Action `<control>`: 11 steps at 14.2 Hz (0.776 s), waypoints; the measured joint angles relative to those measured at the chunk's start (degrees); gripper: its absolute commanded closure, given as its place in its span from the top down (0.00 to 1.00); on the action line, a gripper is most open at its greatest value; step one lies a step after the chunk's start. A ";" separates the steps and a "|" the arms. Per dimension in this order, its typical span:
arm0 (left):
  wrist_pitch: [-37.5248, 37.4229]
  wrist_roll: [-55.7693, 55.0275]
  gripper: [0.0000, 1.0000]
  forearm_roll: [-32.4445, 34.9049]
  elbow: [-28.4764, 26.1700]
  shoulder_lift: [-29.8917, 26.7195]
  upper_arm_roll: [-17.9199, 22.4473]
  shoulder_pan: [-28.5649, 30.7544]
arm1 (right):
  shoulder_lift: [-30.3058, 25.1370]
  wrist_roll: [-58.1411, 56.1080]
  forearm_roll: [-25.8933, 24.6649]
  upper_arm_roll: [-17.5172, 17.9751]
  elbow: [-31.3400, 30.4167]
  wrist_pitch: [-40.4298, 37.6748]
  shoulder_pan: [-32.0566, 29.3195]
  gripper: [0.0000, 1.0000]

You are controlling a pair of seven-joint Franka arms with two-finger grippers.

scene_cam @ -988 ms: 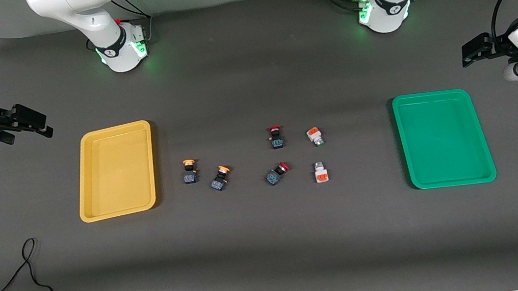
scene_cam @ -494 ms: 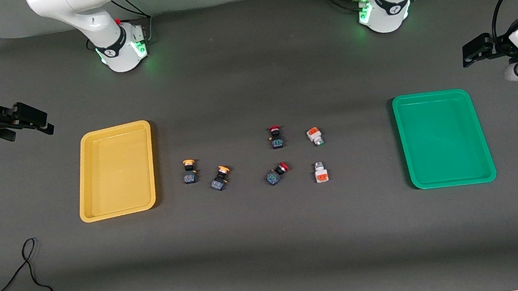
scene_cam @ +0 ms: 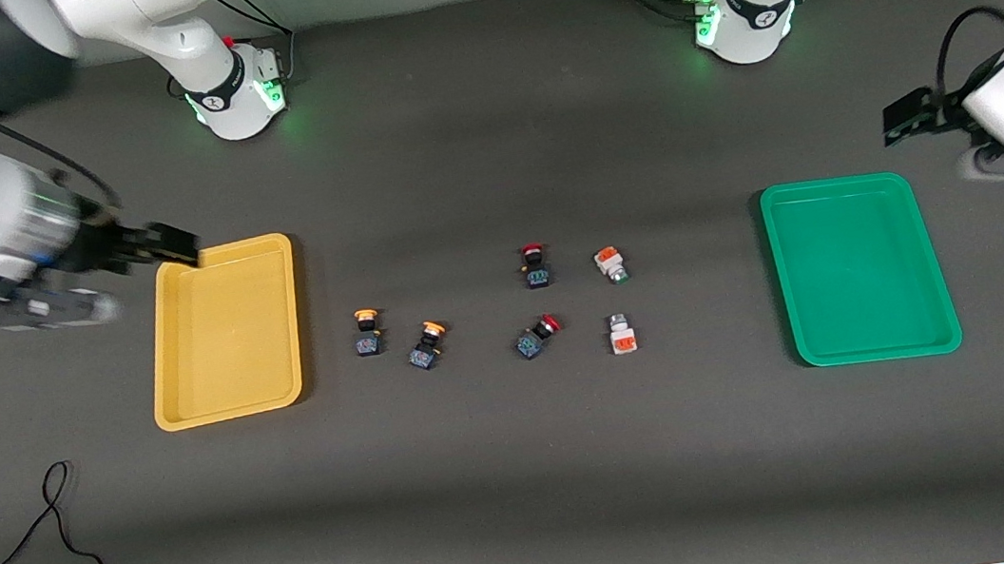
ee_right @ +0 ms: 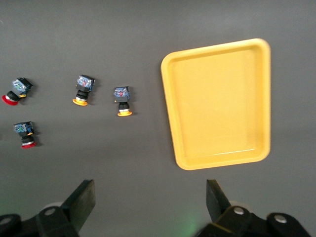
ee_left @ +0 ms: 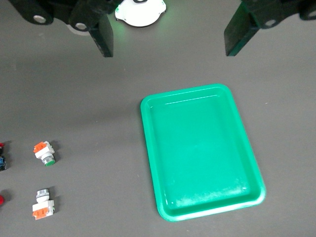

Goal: Place green and yellow buttons in trays
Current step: 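Reach the right gripper to a yellow button while the left gripper reaches a green button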

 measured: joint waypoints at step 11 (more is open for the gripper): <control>19.50 -47.75 1.00 -5.71 -7.34 4.39 -2.07 -28.11 | 21.07 5.29 0.01 0.10 -6.24 26.34 6.76 1.00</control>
